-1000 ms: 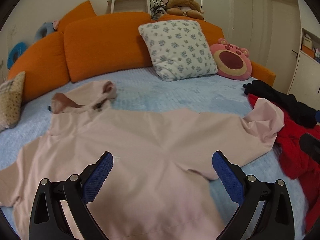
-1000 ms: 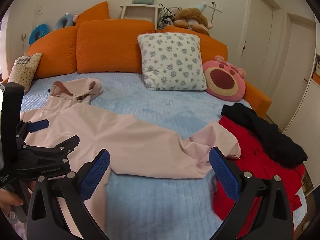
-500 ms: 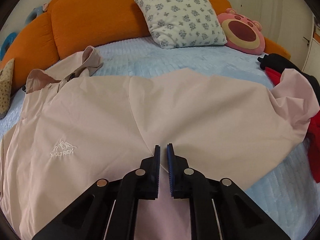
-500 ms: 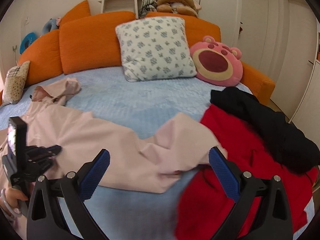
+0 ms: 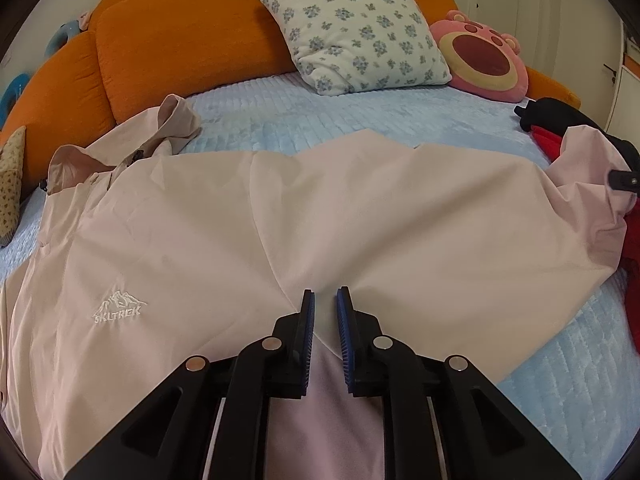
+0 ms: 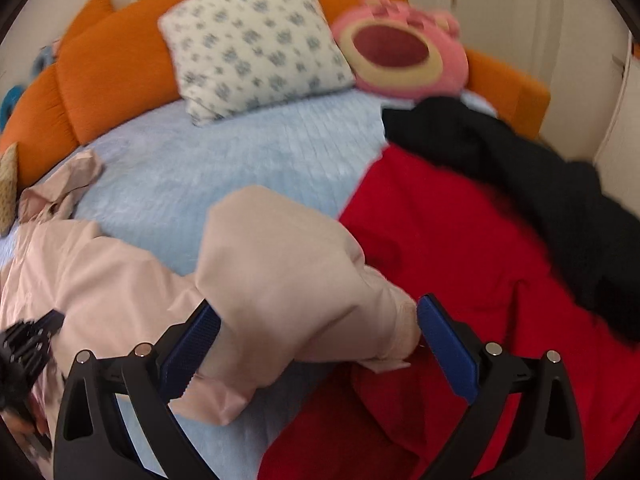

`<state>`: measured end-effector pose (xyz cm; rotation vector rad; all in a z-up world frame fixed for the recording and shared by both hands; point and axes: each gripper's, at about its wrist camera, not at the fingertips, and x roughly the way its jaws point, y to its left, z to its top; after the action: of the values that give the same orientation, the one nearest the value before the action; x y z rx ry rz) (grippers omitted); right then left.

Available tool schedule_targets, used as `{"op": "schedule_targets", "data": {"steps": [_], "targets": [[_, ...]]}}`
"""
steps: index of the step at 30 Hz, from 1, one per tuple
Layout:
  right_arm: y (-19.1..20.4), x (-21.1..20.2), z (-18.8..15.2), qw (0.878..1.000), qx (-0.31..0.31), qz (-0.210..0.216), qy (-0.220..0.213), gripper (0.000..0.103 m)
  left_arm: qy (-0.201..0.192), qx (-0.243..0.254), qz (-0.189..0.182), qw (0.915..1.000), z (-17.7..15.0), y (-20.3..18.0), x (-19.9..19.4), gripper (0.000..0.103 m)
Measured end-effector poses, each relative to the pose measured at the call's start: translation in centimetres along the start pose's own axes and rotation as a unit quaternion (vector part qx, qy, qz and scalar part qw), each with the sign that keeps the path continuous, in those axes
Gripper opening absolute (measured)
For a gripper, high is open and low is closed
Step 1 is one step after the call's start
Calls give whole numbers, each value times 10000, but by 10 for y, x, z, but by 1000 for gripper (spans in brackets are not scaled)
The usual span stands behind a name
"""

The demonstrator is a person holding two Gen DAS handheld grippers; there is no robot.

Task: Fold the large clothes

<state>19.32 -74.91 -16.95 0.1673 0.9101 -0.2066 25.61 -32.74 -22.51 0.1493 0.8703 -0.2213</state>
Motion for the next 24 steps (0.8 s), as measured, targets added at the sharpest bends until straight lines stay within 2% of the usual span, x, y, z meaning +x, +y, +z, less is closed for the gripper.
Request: {"op": "schedule_targets", "data": {"steps": [1,3,5,11,14,17,21,24], "targets": [[-2,9,0,9999,82,6,129,97,3,-17,-27,10000,1,1,1,17],[0,21,-2,9996,86,-96,268,84,27,-49,-94,9999,1,3,2,16],[5,27,-7,9995,-6,-130,285,55,47,-28,-120,9999,2,4,3,16],[21,22,-12,9990,-194,-280,294,24,40,30,-143,9999,0,5,4,16],[26,6,-9,9992,-176,-323,123,18,97,-50,-227,9997,1,8,8,15],[37,-13,-1,9990,-268,-365,-37,16,123,-40,-206,9997,1,7,9,15],[68,-45,11,9972,-624,-359,-225,15,179,-159,-296,9993,2,12,6,15],[113,-72,25,9927,-1069,-311,-454,14,262,-345,-463,9980,2,20,-1,15]]}}
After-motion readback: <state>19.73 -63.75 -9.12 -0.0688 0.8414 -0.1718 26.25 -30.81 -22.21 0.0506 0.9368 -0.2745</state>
